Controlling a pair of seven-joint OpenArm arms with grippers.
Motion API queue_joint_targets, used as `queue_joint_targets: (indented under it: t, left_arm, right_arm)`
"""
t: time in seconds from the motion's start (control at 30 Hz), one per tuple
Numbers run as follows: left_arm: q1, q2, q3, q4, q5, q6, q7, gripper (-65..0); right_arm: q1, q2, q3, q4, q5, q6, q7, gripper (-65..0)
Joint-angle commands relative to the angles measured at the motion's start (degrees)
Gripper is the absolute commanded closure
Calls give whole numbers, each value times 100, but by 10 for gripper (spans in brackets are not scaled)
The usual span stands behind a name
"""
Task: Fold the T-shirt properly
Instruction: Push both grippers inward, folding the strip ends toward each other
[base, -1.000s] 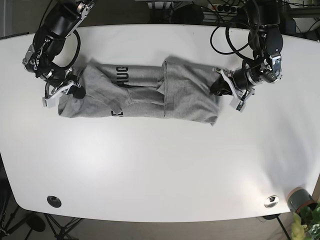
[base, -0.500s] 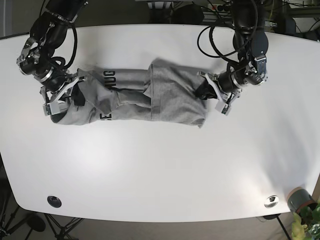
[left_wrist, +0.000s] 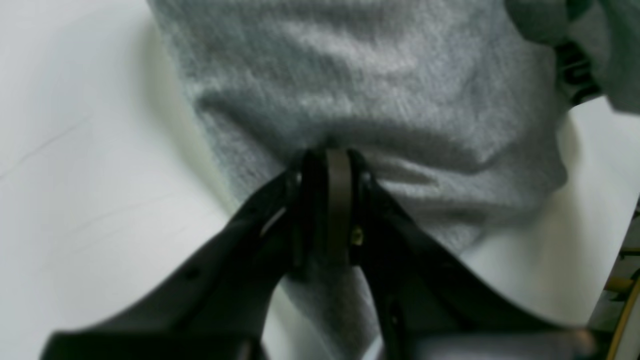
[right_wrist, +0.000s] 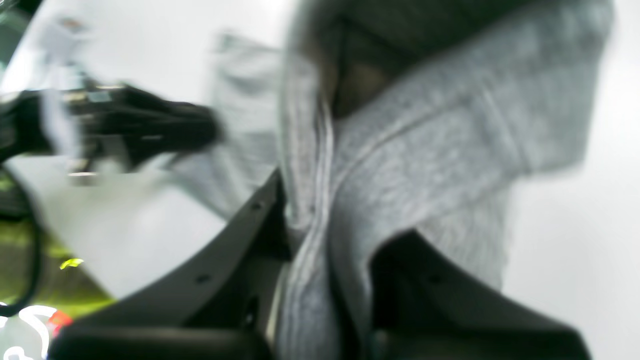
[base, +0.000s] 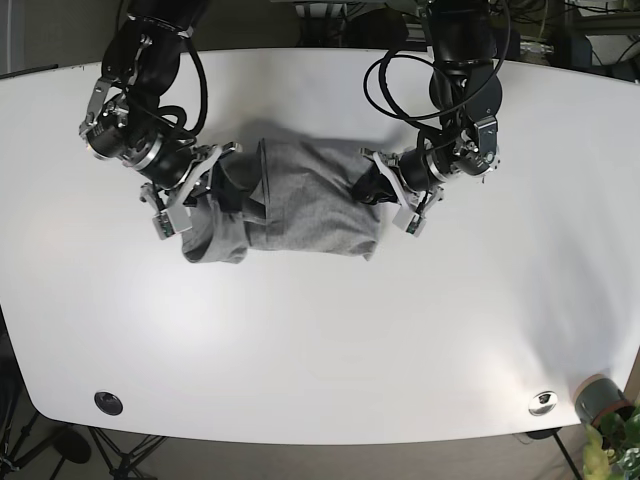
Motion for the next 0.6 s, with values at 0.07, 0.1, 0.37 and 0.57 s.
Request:
queue_joint_targets:
  t: [0.07, 0.1, 0.37, 0.57]
  left_arm:
    - [-28, 24, 145, -31, 245, 3, 248, -43]
    - [-19, 24, 145, -31, 245, 3, 248, -43]
    - [-19, 24, 181, -40, 245, 3, 248, -43]
    - [-45, 24, 181, -40, 236, 3, 248, -43]
  right_arm:
    - [108, -170, -317, 115, 90, 46, 194, 0]
    - [117, -178, -361, 107, 90, 46, 203, 0]
    - [345, -398, -844, -307, 81, 55, 405, 0]
    - [512, -398, -1064, -931, 81, 46, 449, 0]
